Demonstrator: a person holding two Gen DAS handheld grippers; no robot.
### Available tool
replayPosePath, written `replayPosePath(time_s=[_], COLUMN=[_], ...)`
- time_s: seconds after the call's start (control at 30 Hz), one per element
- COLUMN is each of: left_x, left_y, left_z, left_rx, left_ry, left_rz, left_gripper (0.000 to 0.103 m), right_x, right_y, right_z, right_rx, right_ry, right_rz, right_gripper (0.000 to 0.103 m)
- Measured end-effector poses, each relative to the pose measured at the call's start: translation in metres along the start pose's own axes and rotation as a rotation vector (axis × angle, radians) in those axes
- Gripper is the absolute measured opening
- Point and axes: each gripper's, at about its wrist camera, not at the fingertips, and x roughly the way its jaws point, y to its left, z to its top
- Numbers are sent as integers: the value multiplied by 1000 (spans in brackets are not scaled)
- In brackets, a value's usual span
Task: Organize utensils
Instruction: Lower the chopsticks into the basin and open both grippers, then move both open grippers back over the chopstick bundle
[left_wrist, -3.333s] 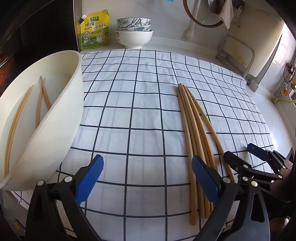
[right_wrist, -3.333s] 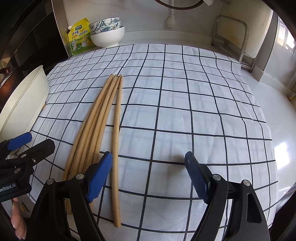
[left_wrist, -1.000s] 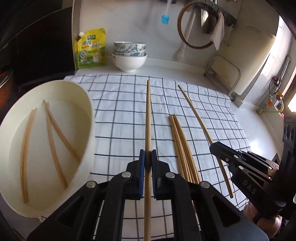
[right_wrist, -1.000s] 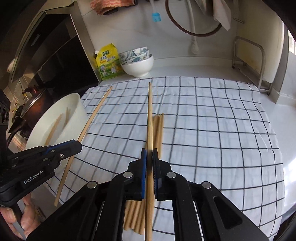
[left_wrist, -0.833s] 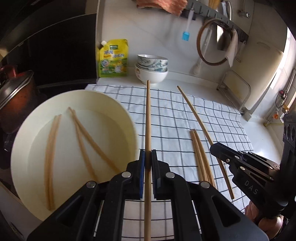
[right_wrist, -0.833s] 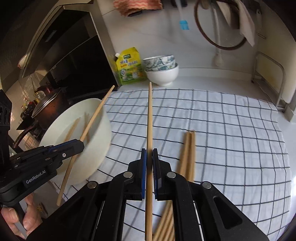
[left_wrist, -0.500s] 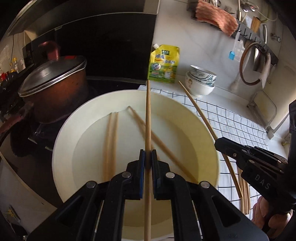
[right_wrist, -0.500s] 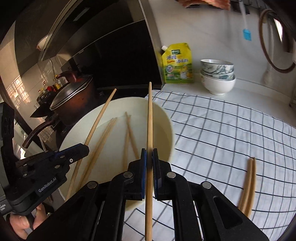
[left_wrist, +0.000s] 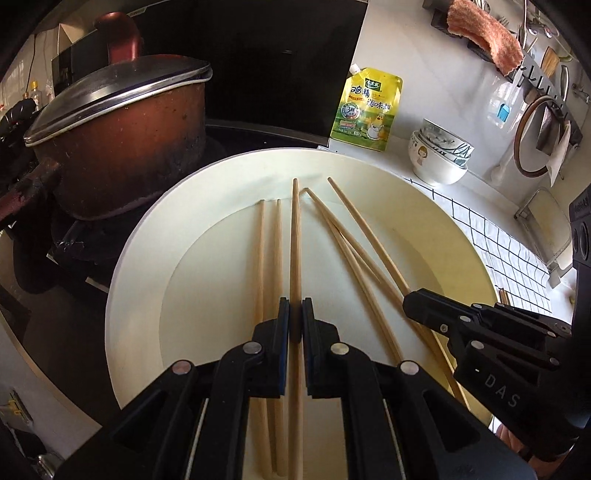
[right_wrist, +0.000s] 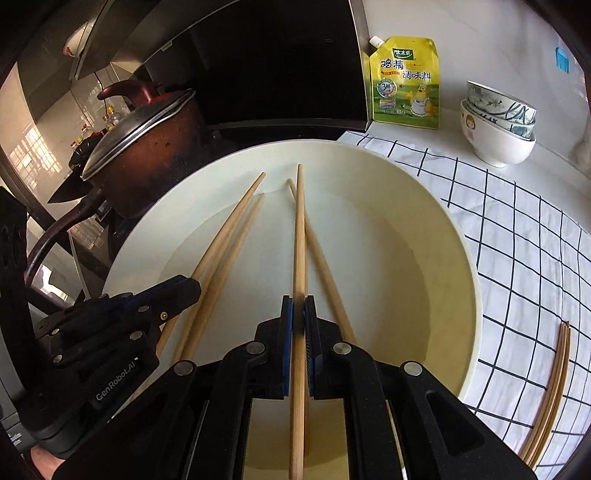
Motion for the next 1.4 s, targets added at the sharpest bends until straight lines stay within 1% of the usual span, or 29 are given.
replayPosePath(time_s=[0.03,0.07,0.1,0.13,0.17,0.2,0.43,0.73,1.07,1.4], left_x=[1,1,0,-1,-4,-7,-19,-32,-49,-57], left_y=[1,2,3,5,6,6,4,-13,-51,-104], left_z=[0,0,0,-2,-3,-4,-11,-22,-26,-31], left_rx=[-2,-8,-15,-20,-24,-26,-33,-10,38,112], left_ry=[3,2,-2,-10,-22,-36,-58,-67,-86,-90], left_rz=[8,12,16,19,27,32,52,33,-22,-82], left_gripper=[8,16,23,40,57,59,59,60,60,60], right_x=[0,-2,-4,-6,-8,-10,-27,-52,-95,-145], right_y=[-1,-2,-2,-2,-2,-3,-9,-22,-43,-79], right_z=[0,-1,-1,-1,-2,-3,-14,-34,-56,-82], right_rx=[3,5,4,2,0,1,13,44,83,133], right_ry=[-2,-8,-18,-29,-34,-38,-67,-97,-157,-229], right_rz=[3,1,-6,-12,-15,-16,-28,-34,-60,-106], right_gripper=[8,10,19,21,21,21,21,24,27,32])
